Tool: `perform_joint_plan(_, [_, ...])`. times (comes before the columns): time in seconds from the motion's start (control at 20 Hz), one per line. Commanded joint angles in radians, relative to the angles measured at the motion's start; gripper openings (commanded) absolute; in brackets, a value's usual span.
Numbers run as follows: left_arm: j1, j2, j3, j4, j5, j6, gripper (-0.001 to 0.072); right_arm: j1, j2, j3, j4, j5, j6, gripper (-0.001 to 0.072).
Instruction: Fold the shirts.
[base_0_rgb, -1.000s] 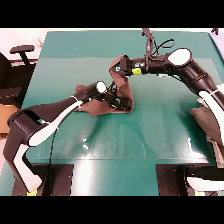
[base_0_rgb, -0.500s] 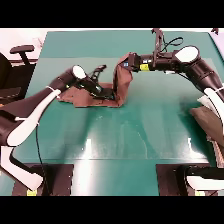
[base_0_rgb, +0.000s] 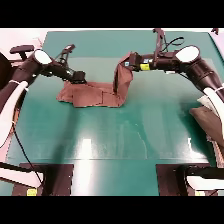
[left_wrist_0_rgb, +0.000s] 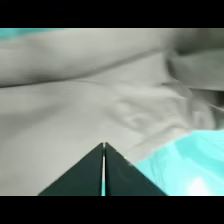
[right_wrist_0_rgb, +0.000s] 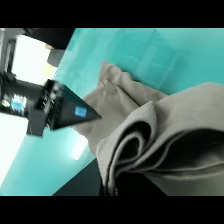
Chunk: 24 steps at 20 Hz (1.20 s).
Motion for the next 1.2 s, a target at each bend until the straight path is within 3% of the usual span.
perform_joint_plan(0.0, [0.117,0.025,0.001,0.024,-0.035,0.002,0.0020,0.097,-0.071,0.066,0.004,-0.059,0.050,0.0019])
perform_joint_plan(0.25, [0.208,0.025,0.001,0.018,-0.122,0.004,0.0021,0.243,-0.279,0.291,0.002,-0.176,0.131,0.0020])
perform_joint_plan(0.55, [0.208,0.025,0.001,-0.026,-0.142,0.007,0.0021,0.335,-0.529,0.483,0.003,-0.259,0.195,0.0023])
perform_joint_plan(0.6, [0.208,0.025,0.001,-0.026,-0.143,0.014,0.0021,0.341,-0.563,0.512,0.005,-0.256,0.204,0.0061])
perform_joint_plan(0.65, [0.208,0.025,0.001,-0.026,-0.148,0.019,0.0021,0.347,-0.593,0.541,0.005,-0.259,0.220,0.0281])
perform_joint_plan(0.7, [0.208,0.025,0.001,-0.026,-0.153,0.032,0.0021,0.355,-0.616,0.572,0.006,-0.256,0.238,0.0398])
perform_joint_plan(0.8, [0.208,0.025,0.001,-0.022,-0.149,0.033,0.0021,0.369,-0.634,0.609,0.045,-0.260,0.251,0.0404])
perform_joint_plan(0.85, [0.208,0.025,0.001,-0.022,-0.147,0.033,0.0021,0.372,-0.628,0.608,0.076,-0.259,0.250,0.0455])
perform_joint_plan(0.95, [0.208,0.025,0.001,-0.018,-0.139,0.040,0.0021,0.370,-0.608,0.608,0.077,-0.201,0.248,0.0474])
perform_joint_plan(1.0, [0.208,0.025,0.001,-0.008,-0.140,0.040,0.0021,0.359,-0.589,0.599,0.073,-0.162,0.248,0.0557])
perform_joint_plan(1.05, [0.208,0.025,0.001,0.006,-0.143,0.040,0.0021,0.338,-0.549,0.559,0.048,-0.134,0.247,0.0689])
perform_joint_plan(1.15, [0.208,0.025,0.001,0.037,-0.153,0.040,0.0021,0.270,-0.460,0.470,-0.118,-0.018,0.277,0.0697])
